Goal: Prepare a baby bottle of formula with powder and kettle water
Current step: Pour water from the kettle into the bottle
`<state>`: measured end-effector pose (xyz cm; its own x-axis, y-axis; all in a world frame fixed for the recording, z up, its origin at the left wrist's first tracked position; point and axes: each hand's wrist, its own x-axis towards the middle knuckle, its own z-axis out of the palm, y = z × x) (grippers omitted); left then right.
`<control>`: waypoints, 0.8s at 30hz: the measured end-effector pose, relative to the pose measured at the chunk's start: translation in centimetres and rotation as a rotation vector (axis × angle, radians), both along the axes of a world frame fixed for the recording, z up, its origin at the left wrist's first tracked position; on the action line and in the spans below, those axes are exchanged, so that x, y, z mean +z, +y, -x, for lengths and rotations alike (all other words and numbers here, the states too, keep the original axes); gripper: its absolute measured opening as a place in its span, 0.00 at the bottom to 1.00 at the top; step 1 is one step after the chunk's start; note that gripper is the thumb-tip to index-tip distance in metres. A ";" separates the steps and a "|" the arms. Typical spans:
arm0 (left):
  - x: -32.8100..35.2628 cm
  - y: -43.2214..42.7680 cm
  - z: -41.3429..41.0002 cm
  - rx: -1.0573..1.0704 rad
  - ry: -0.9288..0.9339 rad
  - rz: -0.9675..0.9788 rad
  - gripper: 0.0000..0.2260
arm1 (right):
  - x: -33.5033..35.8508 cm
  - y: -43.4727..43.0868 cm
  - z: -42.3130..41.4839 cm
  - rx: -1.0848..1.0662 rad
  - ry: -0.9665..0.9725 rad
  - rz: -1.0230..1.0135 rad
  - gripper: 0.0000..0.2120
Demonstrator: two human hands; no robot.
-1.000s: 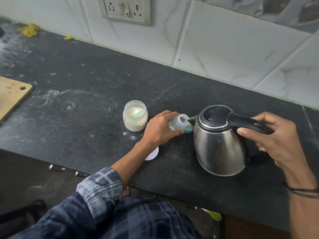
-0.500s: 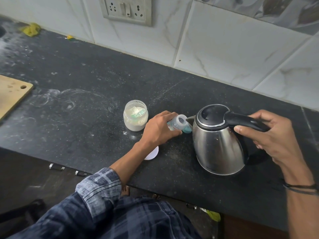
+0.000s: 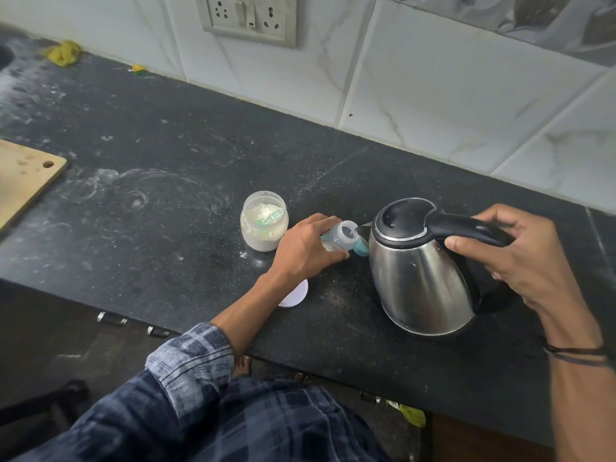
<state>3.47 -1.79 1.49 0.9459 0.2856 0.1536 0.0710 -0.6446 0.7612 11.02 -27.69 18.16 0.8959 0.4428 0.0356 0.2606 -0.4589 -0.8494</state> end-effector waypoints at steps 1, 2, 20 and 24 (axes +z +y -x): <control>0.0 0.0 0.0 0.000 0.001 0.001 0.23 | 0.0 0.1 0.0 0.002 -0.002 0.006 0.11; 0.0 0.1 0.0 0.000 0.001 0.001 0.23 | 0.0 0.1 0.0 0.003 -0.003 0.012 0.11; -0.4 0.2 0.0 -0.005 0.020 0.016 0.25 | 0.0 0.3 -0.2 0.002 -0.001 0.040 0.11; -0.7 0.3 0.0 -0.004 0.013 0.023 0.25 | 0.1 0.4 -0.1 0.001 -0.004 0.059 0.11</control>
<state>3.43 -1.54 0.81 0.9490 0.2850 0.1349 0.0783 -0.6275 0.7747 11.13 -27.32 18.22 0.8953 0.4453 0.0135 0.2648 -0.5075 -0.8199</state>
